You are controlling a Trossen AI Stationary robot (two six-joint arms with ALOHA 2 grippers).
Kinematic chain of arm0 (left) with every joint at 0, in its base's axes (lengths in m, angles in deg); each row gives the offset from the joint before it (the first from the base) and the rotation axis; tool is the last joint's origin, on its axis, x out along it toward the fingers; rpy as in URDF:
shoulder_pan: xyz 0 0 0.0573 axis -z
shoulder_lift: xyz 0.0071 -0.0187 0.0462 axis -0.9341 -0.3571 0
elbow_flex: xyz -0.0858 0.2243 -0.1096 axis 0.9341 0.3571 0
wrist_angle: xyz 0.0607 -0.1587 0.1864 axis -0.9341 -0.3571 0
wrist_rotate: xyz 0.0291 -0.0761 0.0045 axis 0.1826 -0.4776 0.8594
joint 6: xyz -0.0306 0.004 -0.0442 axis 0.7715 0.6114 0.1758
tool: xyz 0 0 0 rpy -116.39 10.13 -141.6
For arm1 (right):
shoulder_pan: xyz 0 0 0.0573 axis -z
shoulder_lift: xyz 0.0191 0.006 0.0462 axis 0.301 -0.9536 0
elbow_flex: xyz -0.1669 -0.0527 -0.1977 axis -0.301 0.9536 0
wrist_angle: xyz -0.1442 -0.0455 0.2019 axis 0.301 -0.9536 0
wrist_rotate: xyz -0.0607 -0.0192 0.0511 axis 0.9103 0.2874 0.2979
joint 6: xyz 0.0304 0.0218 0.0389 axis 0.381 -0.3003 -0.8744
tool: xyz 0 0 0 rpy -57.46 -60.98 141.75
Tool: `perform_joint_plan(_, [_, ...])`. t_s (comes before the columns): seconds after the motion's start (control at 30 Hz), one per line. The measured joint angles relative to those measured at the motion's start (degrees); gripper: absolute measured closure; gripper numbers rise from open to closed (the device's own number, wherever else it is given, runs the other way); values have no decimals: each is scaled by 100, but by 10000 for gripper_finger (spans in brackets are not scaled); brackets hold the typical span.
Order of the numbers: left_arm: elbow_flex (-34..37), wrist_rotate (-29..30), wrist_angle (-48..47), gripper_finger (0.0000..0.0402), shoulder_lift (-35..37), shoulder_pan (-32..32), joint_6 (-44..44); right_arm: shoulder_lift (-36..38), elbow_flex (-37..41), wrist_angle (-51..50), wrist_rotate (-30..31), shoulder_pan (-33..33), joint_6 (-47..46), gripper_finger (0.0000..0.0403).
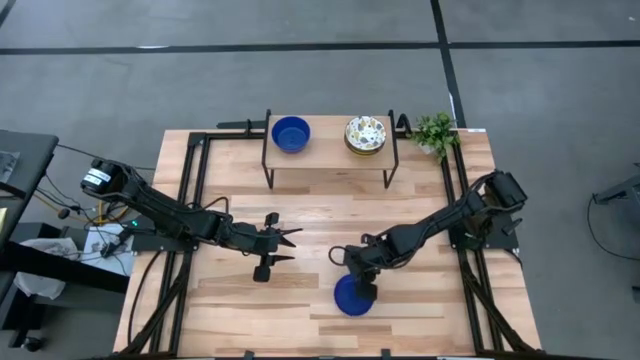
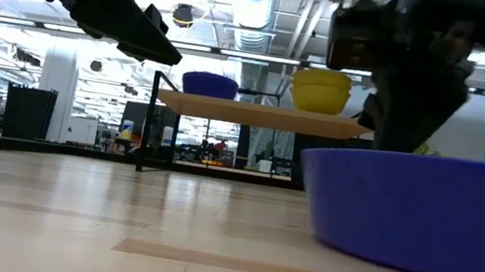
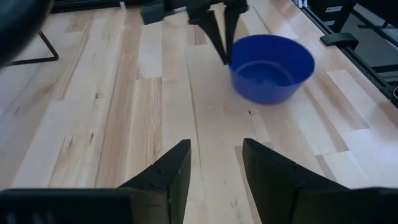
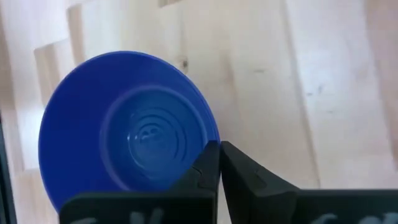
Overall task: Pick & Place Mini bowls
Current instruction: Stack the blue bowl on top of the blue bowl on the shelf
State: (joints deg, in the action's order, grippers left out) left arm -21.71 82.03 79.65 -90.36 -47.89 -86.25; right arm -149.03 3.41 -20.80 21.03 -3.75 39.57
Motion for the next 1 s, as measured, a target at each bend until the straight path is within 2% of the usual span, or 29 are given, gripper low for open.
perform_joint_plan(0.17, [0, 2, 0, 257, -2, 0, -102, 0, 2, 23, 20, 360, -216, 402])
perform_joint_plan(0.33, [0, 2, -2, 257, -2, 7, -636, 0, 2, 123, -57, 896, -364, 402])
perform_joint_plan(0.63, [0, 319, 2, 257, -2, 190, -3293, 0, -358, 183, -820, 1836, -276, 403])
perform_joint_plan(0.73, [0, 511, 2, 257, -2, 190, -3892, 2, -638, 98, -956, 2008, -167, 403])
perform_joint_plan(1.0, [-2, 893, 19, 257, -124, 186, -4063, 11, -1235, -455, -1115, 2178, 50, 403])
